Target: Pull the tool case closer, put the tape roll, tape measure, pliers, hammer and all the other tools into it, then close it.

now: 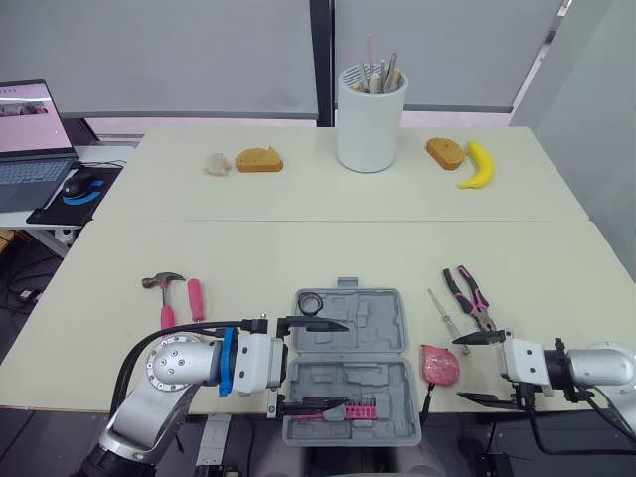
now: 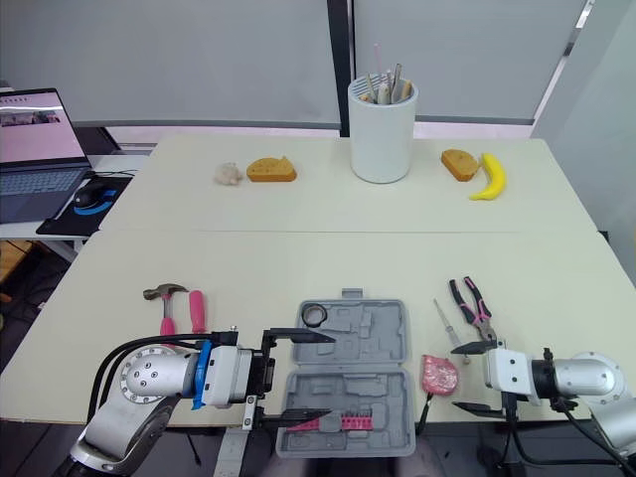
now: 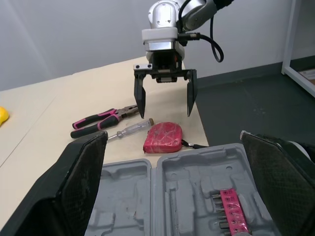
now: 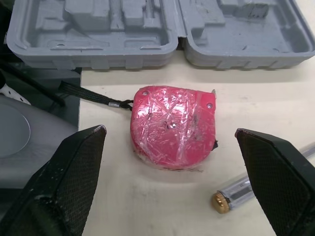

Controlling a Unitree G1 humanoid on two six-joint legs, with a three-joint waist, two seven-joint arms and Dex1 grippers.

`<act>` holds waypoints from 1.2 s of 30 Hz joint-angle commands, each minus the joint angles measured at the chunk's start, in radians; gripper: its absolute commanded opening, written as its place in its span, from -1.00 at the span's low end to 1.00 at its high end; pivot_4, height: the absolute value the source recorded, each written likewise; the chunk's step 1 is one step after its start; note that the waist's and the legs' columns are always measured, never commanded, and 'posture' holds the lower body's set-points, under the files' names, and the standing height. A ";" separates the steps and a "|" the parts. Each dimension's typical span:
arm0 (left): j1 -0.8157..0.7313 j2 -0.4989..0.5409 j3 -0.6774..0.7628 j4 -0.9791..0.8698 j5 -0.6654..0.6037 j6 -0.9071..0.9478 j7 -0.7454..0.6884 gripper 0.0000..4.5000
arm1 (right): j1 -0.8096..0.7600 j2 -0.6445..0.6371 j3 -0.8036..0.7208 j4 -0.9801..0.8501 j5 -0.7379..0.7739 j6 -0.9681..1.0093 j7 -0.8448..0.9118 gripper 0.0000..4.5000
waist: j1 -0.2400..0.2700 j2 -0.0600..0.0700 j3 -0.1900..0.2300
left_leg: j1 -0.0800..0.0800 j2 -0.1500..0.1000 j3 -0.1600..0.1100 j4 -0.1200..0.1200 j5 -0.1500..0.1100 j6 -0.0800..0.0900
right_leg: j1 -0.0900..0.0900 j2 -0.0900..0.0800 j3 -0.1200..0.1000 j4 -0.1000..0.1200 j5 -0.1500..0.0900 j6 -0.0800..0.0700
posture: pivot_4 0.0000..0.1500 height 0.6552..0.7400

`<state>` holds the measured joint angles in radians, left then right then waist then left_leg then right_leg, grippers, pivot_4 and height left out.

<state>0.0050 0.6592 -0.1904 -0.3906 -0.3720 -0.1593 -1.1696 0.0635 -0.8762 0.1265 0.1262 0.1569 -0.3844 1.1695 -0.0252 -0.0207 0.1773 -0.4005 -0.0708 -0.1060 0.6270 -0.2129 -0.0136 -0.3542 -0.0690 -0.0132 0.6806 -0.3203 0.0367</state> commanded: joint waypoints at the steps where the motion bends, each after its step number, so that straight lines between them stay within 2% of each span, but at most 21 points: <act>1: -0.010 0.005 -0.001 -0.019 -0.003 -0.004 -0.005 1.00 | -0.017 0.020 0.005 0.003 -0.021 0.022 -0.018 0.99 | 0.002 0.000 0.000 | 0.002 0.000 0.000 0.000 -0.001 0.001 | 0.002 0.000 0.000 0.000 0.000 0.000 | 1.00 1.00; 9: -0.025 0.002 -0.010 -0.021 -0.001 0.005 -0.003 1.00 | -0.031 0.048 0.012 -0.007 -0.035 0.147 -0.044 0.99 | 0.009 0.000 0.000 | 0.002 0.000 0.000 0.000 -0.001 0.001 | 0.001 -0.001 0.001 -0.001 0.000 0.000 | 1.00 1.00; 26: -0.038 -0.011 -0.017 0.007 0.011 -0.006 -0.004 1.00 | -0.058 0.071 0.033 -0.004 -0.097 0.139 -0.063 0.99 | 0.015 0.000 0.000 | 0.002 0.000 0.000 0.000 -0.001 0.001 | 0.001 -0.001 0.001 -0.001 0.000 0.000 | 1.00 1.00; 29: -0.035 -0.014 -0.016 0.009 0.015 -0.011 -0.005 1.00 | -0.060 0.076 0.031 -0.008 -0.092 0.136 -0.063 0.71 | 0.016 0.000 0.000 | 0.002 0.000 0.000 0.000 -0.001 0.001 | 0.001 -0.001 0.001 -0.001 0.000 0.000 | 1.00 1.00; 31: -0.031 -0.014 -0.015 0.009 0.015 -0.014 -0.006 1.00 | -0.058 0.077 0.028 -0.011 -0.091 0.132 -0.065 0.43 | 0.016 0.000 0.000 | 0.002 0.000 0.000 0.000 -0.001 0.001 | 0.001 -0.001 0.001 -0.001 0.000 0.000 | 1.00 1.00; 36: -0.017 -0.009 0.003 0.013 0.011 -0.012 0.003 1.00 | -0.048 0.051 0.007 -0.051 -0.073 0.142 -0.053 0.39 | 0.017 0.001 0.000 | 0.002 0.000 0.000 0.000 -0.001 0.001 | 0.001 -0.001 0.001 -0.001 0.000 0.000 | 1.00 1.00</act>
<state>-0.0177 0.6513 -0.1930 -0.3730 -0.3522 -0.1607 -1.1686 0.0178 -0.8073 0.1623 0.1233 0.0604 -0.2385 1.1108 -0.0077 -0.0201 0.1771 -0.3990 -0.0712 -0.1056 0.6271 -0.2142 -0.0129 -0.3531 -0.0697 -0.0123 0.6800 -0.3206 0.0365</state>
